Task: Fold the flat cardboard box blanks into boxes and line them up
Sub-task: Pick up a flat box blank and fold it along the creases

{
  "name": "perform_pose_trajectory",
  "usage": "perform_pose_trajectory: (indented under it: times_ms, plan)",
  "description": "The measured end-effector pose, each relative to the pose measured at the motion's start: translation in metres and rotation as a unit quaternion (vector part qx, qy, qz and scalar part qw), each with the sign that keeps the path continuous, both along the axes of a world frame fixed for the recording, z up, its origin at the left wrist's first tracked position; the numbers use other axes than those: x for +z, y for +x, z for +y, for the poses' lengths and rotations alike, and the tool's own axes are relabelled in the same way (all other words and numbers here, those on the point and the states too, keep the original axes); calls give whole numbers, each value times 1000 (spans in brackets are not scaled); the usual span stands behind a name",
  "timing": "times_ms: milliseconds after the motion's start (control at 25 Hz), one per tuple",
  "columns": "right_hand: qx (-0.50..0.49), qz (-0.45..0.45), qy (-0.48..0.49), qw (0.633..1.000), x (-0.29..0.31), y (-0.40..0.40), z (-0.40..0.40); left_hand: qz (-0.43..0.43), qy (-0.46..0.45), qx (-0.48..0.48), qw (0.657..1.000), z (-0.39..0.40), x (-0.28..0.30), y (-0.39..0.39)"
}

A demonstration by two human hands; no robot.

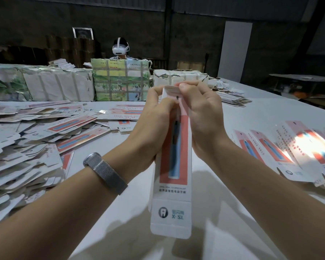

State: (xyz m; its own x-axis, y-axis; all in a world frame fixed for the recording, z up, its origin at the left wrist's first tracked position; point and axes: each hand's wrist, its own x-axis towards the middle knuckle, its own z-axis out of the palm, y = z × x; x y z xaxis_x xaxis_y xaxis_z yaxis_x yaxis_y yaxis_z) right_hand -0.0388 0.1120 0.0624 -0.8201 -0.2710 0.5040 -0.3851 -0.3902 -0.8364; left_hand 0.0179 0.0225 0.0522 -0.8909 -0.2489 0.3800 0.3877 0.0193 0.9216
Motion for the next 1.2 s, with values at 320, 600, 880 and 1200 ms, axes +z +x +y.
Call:
perform_pose_trajectory:
  times_ms: [320,600,880,1200]
  plan:
    - [27,-42,-18,999,1,0,-2,44,-18,12,999,0,-3,0]
    - [50,-44,-31,997,5,1,3,94,-64,-10,993,-2,-5,-1]
    - [36,-17,-33,999,5,-2,7,133,-130,-20,982,-7,-10,-1]
    - [-6,61,17,998,4,-9,8,89,-100,13,991,-6,-9,0]
